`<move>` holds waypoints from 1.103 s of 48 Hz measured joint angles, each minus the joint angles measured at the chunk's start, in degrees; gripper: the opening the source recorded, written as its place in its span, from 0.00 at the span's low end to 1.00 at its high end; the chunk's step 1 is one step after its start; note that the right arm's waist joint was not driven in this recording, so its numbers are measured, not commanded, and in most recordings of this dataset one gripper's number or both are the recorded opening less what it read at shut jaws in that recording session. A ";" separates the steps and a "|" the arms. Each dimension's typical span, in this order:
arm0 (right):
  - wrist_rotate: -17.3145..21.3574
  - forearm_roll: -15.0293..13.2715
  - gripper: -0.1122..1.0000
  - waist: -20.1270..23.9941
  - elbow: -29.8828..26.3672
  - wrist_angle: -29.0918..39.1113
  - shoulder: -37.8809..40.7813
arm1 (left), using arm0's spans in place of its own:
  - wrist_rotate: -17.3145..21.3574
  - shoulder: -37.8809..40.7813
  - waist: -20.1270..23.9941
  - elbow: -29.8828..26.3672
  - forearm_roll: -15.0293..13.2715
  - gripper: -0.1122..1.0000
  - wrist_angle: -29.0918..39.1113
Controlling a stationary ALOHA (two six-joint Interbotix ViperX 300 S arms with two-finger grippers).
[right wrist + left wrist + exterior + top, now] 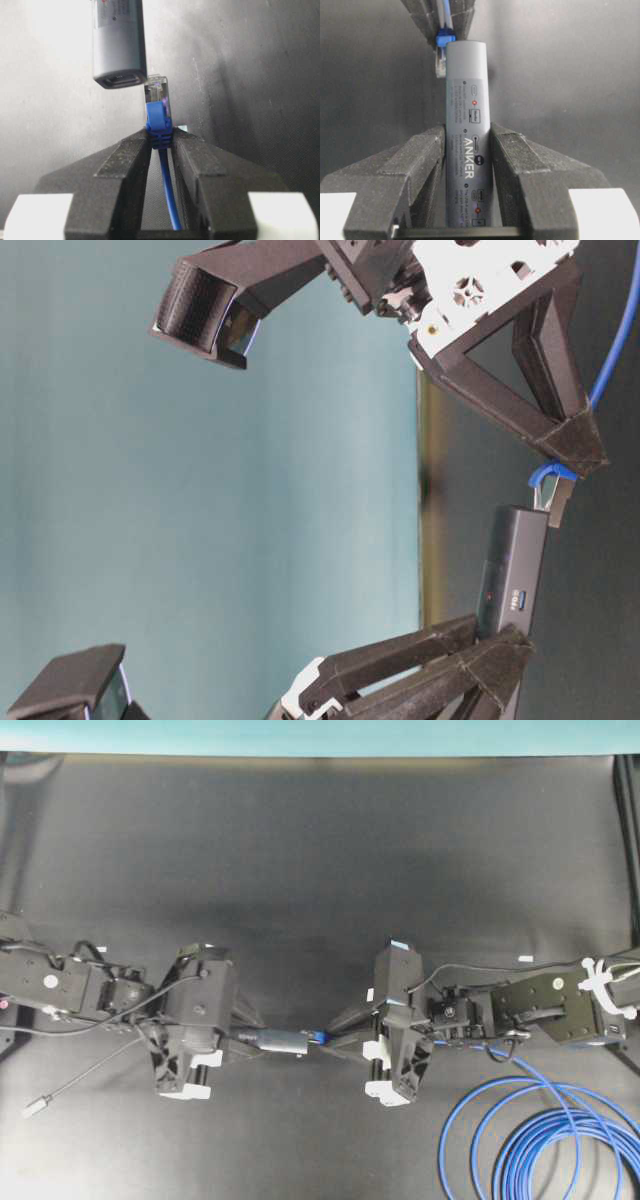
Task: Insert the LAN cable into the hub.
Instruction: 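Push the blue LAN plug with the right gripper into the hub port, then press the plug further into the hub held by the left gripper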
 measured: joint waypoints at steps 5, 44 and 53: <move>-0.09 0.00 0.21 0.00 0.00 1.49 0.00 | 0.09 0.44 0.26 -0.97 0.09 0.36 3.78; -0.18 0.09 0.21 0.00 -0.79 2.29 0.35 | 2.29 2.72 1.41 -3.78 0.00 0.36 7.65; -0.09 0.09 0.21 0.00 -1.05 2.29 0.62 | 2.29 2.99 1.58 -3.96 0.09 0.36 7.73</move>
